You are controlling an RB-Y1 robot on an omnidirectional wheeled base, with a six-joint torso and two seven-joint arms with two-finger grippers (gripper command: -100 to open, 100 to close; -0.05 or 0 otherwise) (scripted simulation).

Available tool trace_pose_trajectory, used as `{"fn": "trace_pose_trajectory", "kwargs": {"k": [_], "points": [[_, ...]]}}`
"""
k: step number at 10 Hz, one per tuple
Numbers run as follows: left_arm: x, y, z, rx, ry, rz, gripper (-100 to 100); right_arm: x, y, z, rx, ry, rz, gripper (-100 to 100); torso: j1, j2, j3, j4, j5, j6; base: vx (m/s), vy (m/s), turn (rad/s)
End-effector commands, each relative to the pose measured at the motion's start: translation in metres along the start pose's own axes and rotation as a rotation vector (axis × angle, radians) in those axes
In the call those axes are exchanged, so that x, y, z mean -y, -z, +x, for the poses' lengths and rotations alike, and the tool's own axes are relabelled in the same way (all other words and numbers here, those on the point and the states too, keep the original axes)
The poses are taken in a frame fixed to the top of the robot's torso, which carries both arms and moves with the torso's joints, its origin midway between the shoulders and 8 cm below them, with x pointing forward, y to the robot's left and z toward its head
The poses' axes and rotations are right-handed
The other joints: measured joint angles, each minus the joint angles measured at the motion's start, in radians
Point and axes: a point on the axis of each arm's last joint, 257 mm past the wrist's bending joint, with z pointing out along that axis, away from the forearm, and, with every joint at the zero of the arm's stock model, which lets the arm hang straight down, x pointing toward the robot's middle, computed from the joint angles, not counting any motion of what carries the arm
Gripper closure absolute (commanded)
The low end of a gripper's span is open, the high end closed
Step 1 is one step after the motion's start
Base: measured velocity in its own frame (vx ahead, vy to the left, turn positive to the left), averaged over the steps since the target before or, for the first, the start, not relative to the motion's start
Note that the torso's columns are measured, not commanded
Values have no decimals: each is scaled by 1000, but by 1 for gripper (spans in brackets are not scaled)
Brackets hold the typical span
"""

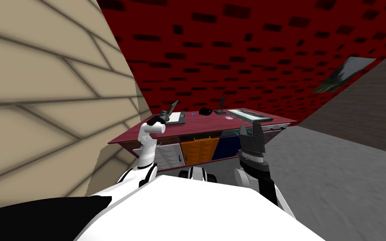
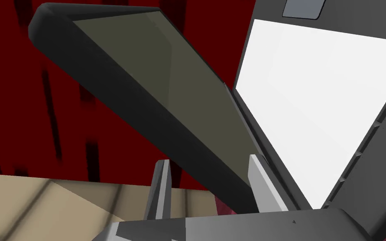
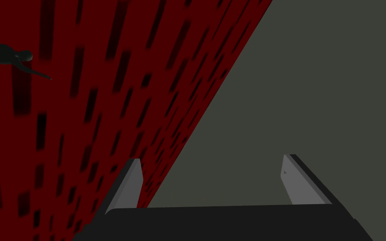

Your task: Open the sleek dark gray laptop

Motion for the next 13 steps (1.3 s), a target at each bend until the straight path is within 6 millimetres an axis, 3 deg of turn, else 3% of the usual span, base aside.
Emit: {"fn": "trace_pose_trajectory", "kwargs": {"k": [1, 4, 5, 8, 9, 13], "points": [[-5, -5, -2, 4, -114, 10, 100, 0, 0, 0, 0, 0, 0, 0, 1, 0, 0, 0, 0, 0, -11, -54, -29], [-13, -11, -5, 10, -241, 13, 100, 0, 0, 0, 0, 0, 0, 0, 2, 0, 0, 0, 1, 0, -18, -49, -30], [-13, -10, -6, 10, -210, 7, 100, 0, 0, 0, 0, 0, 0, 0, 1, 0, 0, 0, 1, 0, -10, -24, -6], [-32, -17, -15, 24, -380, 6, 100, 0, 0, 0, 0, 0, 0, 0, 1, -1, -1, -2, 1, -1, -6, -46, -24], [-19, -11, -12, 27, -348, 3, -100, 0, 0, 0, 0, 0, 0, 0, 1, -1, -1, -1, 1, 0, 9, -12, -31], [-2, -3, -9, 33, -346, 3, -100, 0, 0, 0, 0, 0, 0, 0, 3, -1, -1, 0, 1, 0, 19, 24, -16]]}}
